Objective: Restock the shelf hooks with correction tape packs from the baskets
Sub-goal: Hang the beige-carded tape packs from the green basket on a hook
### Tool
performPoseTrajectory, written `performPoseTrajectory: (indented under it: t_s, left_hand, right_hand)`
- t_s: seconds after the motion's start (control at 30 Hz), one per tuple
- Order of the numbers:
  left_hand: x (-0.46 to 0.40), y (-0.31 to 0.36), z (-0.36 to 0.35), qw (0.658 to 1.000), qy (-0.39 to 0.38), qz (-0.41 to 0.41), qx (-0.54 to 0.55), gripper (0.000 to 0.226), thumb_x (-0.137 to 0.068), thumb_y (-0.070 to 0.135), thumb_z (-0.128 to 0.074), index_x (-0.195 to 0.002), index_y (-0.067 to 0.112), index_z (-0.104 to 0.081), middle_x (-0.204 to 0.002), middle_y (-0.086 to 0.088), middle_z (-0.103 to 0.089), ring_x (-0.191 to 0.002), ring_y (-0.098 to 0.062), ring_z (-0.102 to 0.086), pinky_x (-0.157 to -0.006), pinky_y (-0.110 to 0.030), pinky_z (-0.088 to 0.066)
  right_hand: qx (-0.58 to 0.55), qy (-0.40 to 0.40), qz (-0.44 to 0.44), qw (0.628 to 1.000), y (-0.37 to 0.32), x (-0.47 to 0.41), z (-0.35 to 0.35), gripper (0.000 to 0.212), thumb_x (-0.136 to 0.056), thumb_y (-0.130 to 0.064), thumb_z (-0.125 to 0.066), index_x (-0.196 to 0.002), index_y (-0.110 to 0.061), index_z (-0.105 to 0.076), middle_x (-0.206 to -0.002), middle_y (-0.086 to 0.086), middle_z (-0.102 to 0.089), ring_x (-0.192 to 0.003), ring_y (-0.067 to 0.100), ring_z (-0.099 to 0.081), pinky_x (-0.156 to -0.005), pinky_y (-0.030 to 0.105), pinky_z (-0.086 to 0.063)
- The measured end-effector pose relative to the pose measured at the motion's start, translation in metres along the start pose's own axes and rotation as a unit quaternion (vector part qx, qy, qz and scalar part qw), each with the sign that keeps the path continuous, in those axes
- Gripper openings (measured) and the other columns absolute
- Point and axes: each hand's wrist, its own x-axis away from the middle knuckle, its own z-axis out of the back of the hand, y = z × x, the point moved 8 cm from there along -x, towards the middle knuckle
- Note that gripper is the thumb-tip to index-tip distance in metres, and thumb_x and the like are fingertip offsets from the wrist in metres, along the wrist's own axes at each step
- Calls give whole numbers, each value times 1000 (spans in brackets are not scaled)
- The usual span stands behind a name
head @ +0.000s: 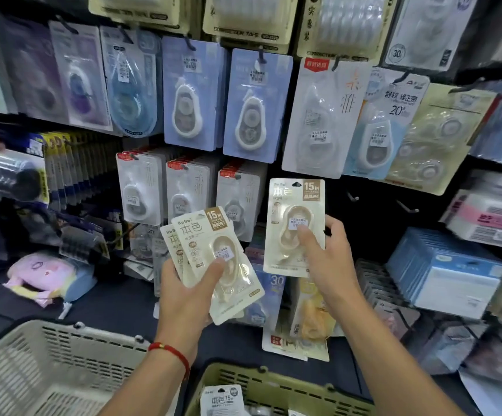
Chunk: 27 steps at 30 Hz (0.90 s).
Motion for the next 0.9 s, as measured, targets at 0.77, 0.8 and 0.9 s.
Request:
performPoseTrajectory:
  t_s: [0.77,0.8,0.9]
  left_hand:
    - [27,-7,-41,997,-80,-2,-18,62,-73,30,-92,-124,28,-56,-107,11,-78,-98,-11,-77,-74,-30,-64]
    - [27,-7,-43,996,-84,-1,-8,67,-69,34,-93,-124,28,-56,-108,12,-78,-98,-10,-77,-70,-27,-63]
    - [25,-9,-45,997,-81,7,5,75,-62,46,-94,-126,31,-56,-113,11,-78,-104,-11,-76,-82,-35,-64]
  right_hand:
    - [36,-171,-33,984,31,61,-24,32,-88,-54,-77,-112,-35,-69,-103,-12,-78,-90,12,-77,-73,30,-62]
    - [25,-171,-38,984,32,60,-23,33,-88,-53,-77,-113,-33,-68,-103,-12,-78,-90,12,-77,-71,28,-62]
    - [-14,-151,-60,987,31,57,-15,38,-89,-58,-73,-114,-33,-61,-100,-11,-78,-85,13,-78,-61,25,-59]
